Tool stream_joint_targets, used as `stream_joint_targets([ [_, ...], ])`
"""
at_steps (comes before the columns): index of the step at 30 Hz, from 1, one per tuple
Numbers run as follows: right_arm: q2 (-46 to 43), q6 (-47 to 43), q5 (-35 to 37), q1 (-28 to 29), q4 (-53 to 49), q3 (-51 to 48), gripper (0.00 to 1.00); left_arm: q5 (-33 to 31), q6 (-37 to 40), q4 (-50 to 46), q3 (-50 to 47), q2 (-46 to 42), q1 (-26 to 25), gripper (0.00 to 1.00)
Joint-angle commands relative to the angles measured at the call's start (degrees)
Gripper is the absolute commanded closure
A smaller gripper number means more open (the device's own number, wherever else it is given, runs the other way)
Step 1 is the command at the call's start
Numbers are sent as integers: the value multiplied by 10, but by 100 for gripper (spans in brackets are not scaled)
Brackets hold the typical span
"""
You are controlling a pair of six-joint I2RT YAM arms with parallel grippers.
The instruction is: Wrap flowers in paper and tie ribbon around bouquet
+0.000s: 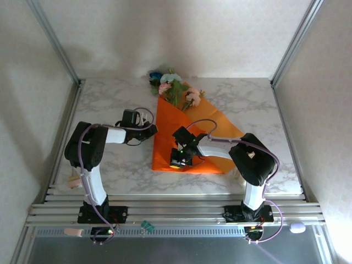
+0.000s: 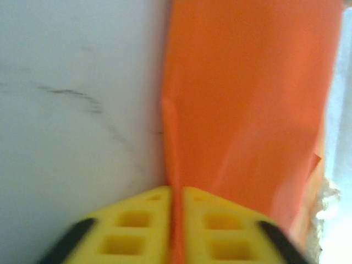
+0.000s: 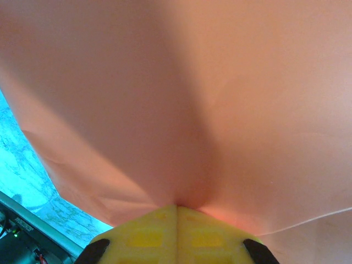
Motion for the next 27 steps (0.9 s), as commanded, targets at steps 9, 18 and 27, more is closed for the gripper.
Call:
stream_joint_targets([
  [9, 13, -2, 18, -1, -41, -12, 100, -26, -64, -196, -84, -179, -50, 66],
  [18, 16, -4, 17, -1, -44, -10, 100, 8, -131, -154, -175, -208, -98, 88],
  [27, 18, -8, 22, -1, -52, -13, 100, -64, -114, -129, -216, -139, -89, 92],
])
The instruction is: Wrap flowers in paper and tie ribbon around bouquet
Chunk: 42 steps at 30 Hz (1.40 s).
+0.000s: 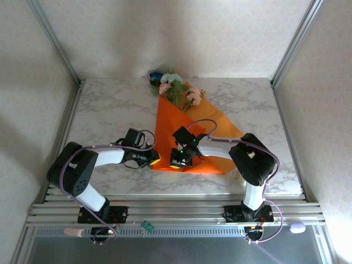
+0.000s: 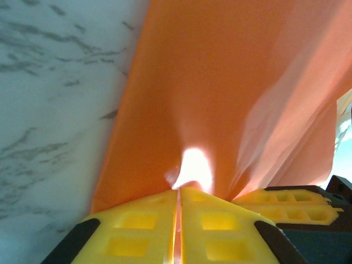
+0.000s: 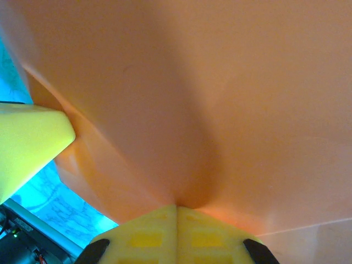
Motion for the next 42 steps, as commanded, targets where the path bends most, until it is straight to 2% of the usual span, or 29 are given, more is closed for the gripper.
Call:
stream_joint_targets([
  [1, 17, -8, 22, 0, -52, -13, 100, -68, -1, 2, -44, 45, 4, 92],
  [4, 10, -12, 25, 0, -54, -8, 100, -66, -5, 5, -54, 30, 1, 91],
  [8, -30, -32, 37, -1, -76, 29, 98, -64, -1, -49, -21, -19, -4, 87],
  [10, -57, -42, 52, -4, -106, 61, 90, -71, 1, -88, 13, -46, -11, 83],
  [14, -137, -46, 114, -39, -184, 97, 65, -65, -6, -128, 89, -57, -38, 79],
  [18, -232, -73, 186, -151, -239, 57, 62, -53, -7, -111, 158, 10, -81, 79],
  [20, -257, -99, 204, -244, -259, 38, 61, -47, -12, -88, 198, 62, -104, 80],
  [23, -248, -142, 235, -373, -286, 52, 58, -43, -17, -61, 264, 132, -139, 80],
  [26, -220, -171, 242, -436, -278, 76, 58, -37, -24, -48, 318, 194, -168, 81],
  [29, -173, -185, 225, -440, -270, 101, 60, -37, -35, -43, 334, 245, -182, 82],
  [33, -144, -181, 215, -417, -264, 104, 61, -101, -49, -69, 298, 247, -168, 85],
  [37, -126, -183, 216, -372, -266, 108, 61, -150, -84, -52, 190, 196, -127, 86],
  [42, -103, -182, 194, -331, -258, 104, 59, -159, -108, -16, 58, 105, -66, 86],
])
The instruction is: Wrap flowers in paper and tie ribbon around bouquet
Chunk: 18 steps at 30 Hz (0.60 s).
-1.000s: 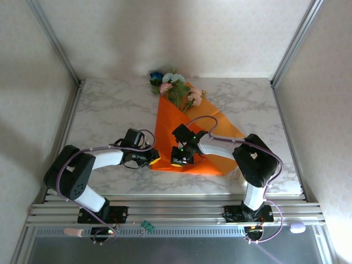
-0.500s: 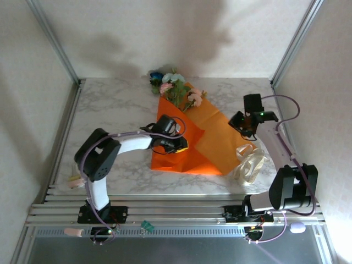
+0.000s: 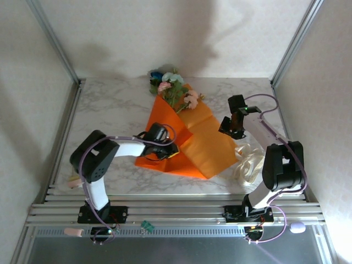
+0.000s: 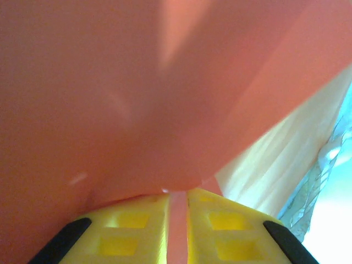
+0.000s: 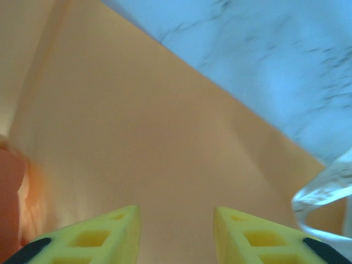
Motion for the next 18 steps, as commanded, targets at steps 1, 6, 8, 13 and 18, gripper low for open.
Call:
stream_joint_targets([
  [1, 24, -9, -21, 20, -6, 11, 59, -72, -27, -59, -81, -19, 42, 86],
  [6, 23, 24, 16, 65, -50, -16, 52, -53, -31, -25, -108, -25, 56, 86],
  [8, -28, 65, 43, 81, -47, -78, 47, -45, -37, -3, -104, -22, 53, 86],
  [13, -106, 98, 61, 79, -33, -175, 40, -36, -30, -15, -72, -28, 45, 86],
  [18, -72, 60, 43, 39, -4, -184, 39, -27, -20, -34, -58, -34, 33, 86],
])
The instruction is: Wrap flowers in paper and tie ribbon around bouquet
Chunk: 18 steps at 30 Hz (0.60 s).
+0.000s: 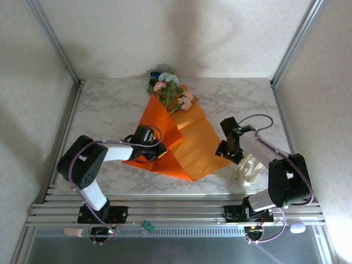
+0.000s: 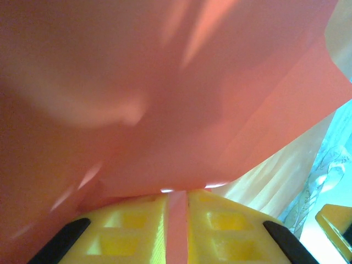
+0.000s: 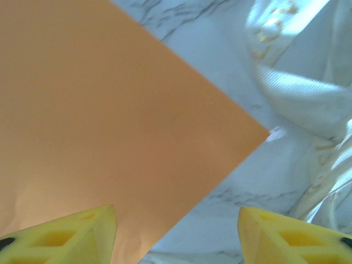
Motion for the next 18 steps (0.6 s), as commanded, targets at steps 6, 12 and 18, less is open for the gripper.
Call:
stream_joint_targets([
  [6, 104, -32, -25, -29, 76, 9, 40, -10, 14, -63, 11, 19, -14, 87],
  [12, 141, -25, -62, -25, 84, 27, 56, -1, 23, -63, 14, 27, -16, 88],
  [18, 105, -13, -34, -11, 55, 52, 97, 13, 23, -53, 28, 38, -27, 88],
])
